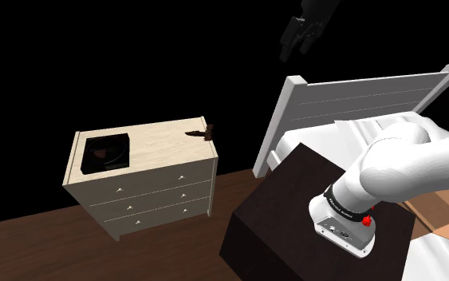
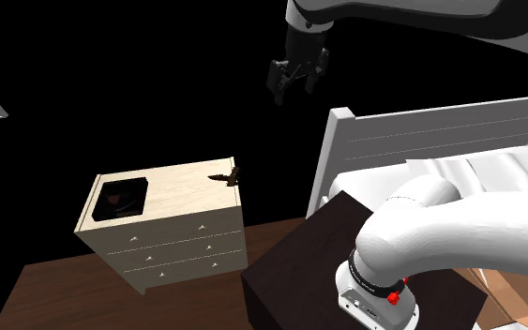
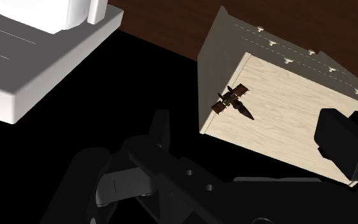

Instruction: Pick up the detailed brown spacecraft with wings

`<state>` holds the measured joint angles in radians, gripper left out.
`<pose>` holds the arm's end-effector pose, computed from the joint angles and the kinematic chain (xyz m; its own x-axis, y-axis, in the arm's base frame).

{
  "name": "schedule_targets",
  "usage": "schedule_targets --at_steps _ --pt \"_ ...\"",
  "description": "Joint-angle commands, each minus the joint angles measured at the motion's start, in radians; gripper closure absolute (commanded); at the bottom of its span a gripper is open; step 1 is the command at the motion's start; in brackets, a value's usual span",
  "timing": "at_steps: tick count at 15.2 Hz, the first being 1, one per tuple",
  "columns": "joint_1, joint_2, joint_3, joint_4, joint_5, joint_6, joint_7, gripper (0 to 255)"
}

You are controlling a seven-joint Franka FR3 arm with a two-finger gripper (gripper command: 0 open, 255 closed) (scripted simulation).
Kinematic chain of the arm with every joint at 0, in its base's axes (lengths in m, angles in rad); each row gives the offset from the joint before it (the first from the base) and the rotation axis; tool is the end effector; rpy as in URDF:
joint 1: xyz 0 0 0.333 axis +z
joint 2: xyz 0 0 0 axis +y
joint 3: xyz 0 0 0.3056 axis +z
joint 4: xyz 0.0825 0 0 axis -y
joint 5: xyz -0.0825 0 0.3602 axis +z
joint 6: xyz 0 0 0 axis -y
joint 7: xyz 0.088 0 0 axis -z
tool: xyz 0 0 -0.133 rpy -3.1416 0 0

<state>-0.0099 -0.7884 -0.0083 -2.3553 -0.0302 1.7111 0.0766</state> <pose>0.3074 -0.0099 0.5719 0.9854 -0.0887 0.1451 -0.0915 -0.9957 0.0133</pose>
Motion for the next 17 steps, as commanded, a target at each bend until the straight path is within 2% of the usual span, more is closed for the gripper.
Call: schedule_targets --at_steps 1,9,17 --pt "0.0 0.0 0.0 0.0 0.0 0.0 0.0 0" --pt "-0.012 0.227 0.005 -0.05 0.041 0.231 0.078 0" --pt "-0.016 0.508 0.004 -0.02 0.09 0.438 0.138 0"
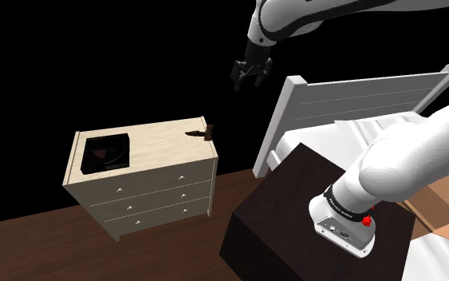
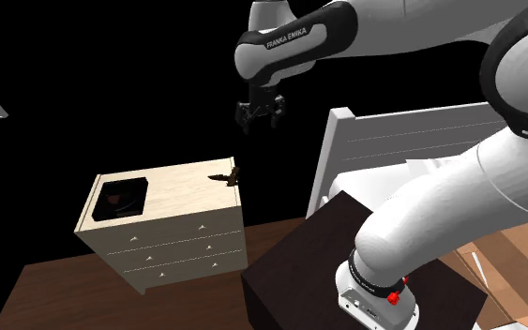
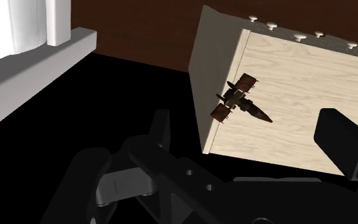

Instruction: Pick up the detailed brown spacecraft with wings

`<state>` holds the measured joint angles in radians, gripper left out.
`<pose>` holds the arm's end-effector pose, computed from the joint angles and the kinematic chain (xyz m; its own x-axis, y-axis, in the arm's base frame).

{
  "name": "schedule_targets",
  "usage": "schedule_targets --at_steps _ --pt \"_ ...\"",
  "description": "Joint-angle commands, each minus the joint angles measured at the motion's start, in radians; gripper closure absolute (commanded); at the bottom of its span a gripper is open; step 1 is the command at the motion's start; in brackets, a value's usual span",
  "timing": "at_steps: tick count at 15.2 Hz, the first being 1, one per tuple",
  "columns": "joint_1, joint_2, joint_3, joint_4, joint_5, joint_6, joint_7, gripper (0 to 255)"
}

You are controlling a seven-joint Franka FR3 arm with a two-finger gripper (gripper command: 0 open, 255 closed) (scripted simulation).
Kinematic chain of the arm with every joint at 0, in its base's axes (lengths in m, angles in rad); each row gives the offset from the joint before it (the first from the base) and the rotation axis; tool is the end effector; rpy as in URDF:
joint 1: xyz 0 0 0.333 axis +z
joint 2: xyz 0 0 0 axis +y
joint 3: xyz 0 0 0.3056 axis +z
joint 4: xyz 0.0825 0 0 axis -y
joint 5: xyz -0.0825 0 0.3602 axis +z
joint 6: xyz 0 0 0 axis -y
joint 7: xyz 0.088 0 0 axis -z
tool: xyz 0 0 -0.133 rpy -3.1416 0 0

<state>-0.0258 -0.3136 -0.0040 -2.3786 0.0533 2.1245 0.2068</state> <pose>0.4361 -0.0095 0.4235 0.9641 -0.2612 0.0476 -0.2583 -0.9643 -0.0592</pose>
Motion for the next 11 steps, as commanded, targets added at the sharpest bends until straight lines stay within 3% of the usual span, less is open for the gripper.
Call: schedule_targets --at_steps 1,11 --pt "0.0 0.071 -0.001 0.013 0.014 0.048 0.013 0" --pt "-0.002 0.459 -0.004 0.171 0.105 0.225 0.049 0"
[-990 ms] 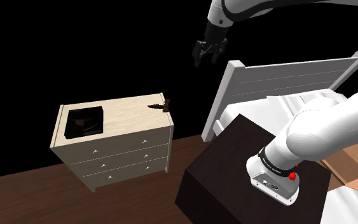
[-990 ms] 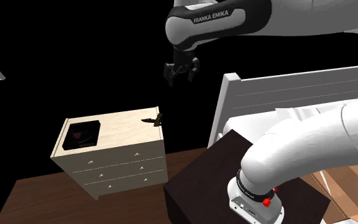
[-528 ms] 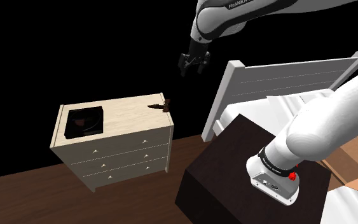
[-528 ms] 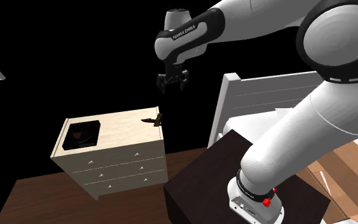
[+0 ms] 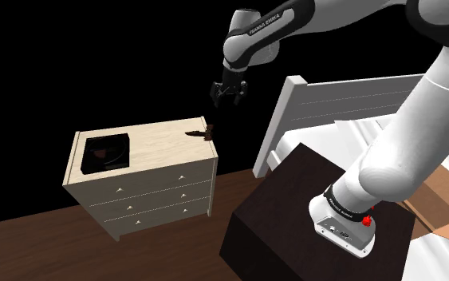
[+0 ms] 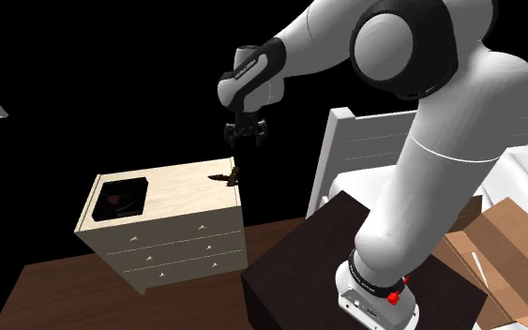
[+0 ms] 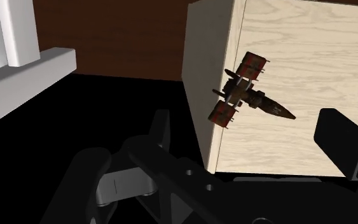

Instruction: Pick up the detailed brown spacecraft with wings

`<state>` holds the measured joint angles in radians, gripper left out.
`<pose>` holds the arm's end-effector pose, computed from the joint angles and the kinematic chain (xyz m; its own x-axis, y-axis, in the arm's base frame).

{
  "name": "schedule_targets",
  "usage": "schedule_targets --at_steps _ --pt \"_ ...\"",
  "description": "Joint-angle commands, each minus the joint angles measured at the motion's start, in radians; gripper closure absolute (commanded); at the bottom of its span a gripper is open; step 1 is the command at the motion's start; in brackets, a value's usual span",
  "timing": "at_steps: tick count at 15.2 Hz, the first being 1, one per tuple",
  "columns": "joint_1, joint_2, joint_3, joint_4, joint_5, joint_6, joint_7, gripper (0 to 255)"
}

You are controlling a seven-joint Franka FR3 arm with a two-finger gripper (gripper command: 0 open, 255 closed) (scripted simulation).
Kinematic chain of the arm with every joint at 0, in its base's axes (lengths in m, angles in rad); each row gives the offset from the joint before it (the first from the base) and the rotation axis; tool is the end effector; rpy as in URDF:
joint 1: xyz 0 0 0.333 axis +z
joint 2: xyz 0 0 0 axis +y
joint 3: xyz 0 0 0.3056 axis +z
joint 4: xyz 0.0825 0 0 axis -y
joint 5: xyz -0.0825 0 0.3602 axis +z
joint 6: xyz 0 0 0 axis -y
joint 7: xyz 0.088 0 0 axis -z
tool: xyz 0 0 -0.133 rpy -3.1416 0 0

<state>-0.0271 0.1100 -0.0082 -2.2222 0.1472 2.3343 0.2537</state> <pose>0.5216 -0.0132 0.3064 0.9248 -0.3793 -0.0295 -0.3803 -0.9193 -0.1011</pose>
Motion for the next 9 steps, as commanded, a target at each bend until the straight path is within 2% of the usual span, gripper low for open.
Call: schedule_targets --at_steps 1,9 --pt "-0.002 0.075 0.001 0.037 0.021 0.027 0.004 0" --pt "-0.019 0.391 0.014 0.254 0.098 0.085 0.025 0"
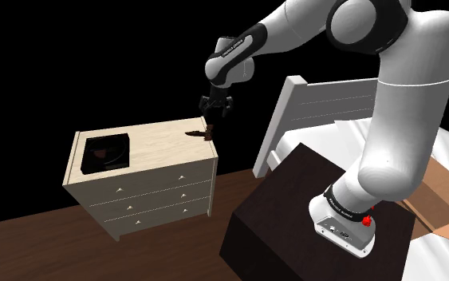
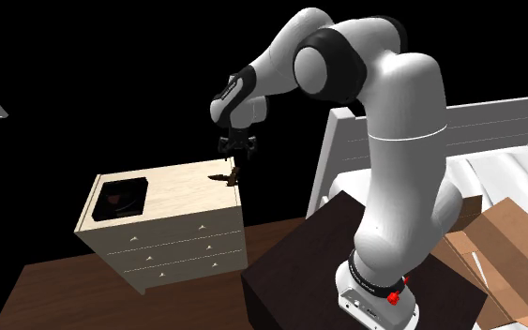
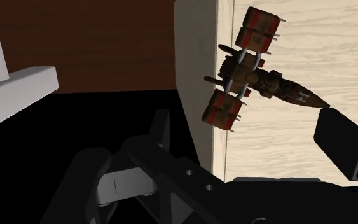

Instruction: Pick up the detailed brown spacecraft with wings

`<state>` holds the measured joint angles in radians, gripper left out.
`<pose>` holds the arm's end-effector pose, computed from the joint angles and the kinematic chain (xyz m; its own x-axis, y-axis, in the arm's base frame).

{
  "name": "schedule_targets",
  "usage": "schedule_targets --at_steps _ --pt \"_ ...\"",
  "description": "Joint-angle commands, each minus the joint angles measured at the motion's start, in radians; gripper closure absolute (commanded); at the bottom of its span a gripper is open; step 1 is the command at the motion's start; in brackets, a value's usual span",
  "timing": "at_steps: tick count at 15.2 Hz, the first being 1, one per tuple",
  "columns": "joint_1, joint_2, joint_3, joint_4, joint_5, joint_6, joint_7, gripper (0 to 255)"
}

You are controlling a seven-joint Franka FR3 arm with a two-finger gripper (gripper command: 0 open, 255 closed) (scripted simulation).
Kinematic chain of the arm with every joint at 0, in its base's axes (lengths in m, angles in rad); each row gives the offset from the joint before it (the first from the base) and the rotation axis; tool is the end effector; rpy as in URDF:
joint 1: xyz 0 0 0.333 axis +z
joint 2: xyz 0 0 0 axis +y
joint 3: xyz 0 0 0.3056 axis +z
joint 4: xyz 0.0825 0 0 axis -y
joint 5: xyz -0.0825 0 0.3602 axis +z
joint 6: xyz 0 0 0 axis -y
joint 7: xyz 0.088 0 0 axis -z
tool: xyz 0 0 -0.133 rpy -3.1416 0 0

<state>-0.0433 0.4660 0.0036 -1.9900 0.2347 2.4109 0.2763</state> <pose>0.5851 -0.0179 0.2060 0.8788 -0.4674 -0.0967 -0.4766 -0.8698 -0.1273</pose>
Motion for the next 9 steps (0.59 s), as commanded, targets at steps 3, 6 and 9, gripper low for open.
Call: schedule_targets --at_steps 3,6,9 --pt "-0.012 0.155 0.009 0.122 0.033 0.013 0.014 0" --pt "-0.018 0.244 0.014 0.195 0.046 0.018 0.021 0" --pt "-0.019 0.277 0.017 0.206 0.05 0.041 0.015 0"
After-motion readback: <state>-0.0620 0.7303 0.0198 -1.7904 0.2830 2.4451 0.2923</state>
